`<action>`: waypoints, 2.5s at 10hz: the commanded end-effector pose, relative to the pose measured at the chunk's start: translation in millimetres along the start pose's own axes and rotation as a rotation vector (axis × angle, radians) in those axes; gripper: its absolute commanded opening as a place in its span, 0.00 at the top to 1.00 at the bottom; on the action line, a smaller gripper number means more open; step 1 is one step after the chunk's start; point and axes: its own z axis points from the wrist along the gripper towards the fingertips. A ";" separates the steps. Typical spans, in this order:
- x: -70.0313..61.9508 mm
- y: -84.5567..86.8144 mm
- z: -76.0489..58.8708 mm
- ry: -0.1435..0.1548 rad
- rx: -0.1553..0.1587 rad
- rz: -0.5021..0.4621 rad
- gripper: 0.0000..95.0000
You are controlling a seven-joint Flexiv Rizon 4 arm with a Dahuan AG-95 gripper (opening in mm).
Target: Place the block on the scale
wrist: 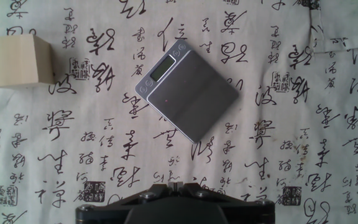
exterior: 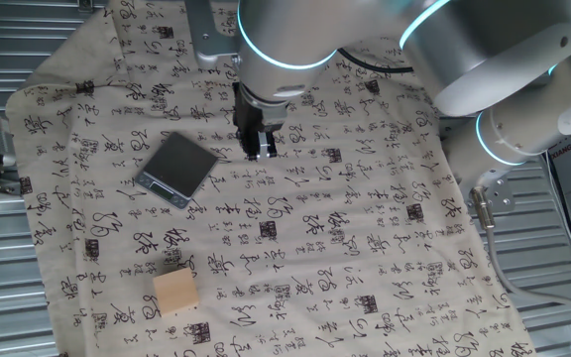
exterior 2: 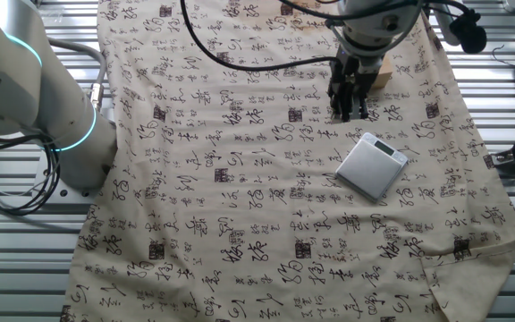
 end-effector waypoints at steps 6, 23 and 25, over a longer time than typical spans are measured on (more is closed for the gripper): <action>0.6 -0.1 -0.1 0.000 0.010 -0.011 1.00; -44.7 61.4 13.8 -0.117 -0.027 -0.245 1.00; -47.3 66.5 13.6 -0.130 -0.040 -0.253 1.00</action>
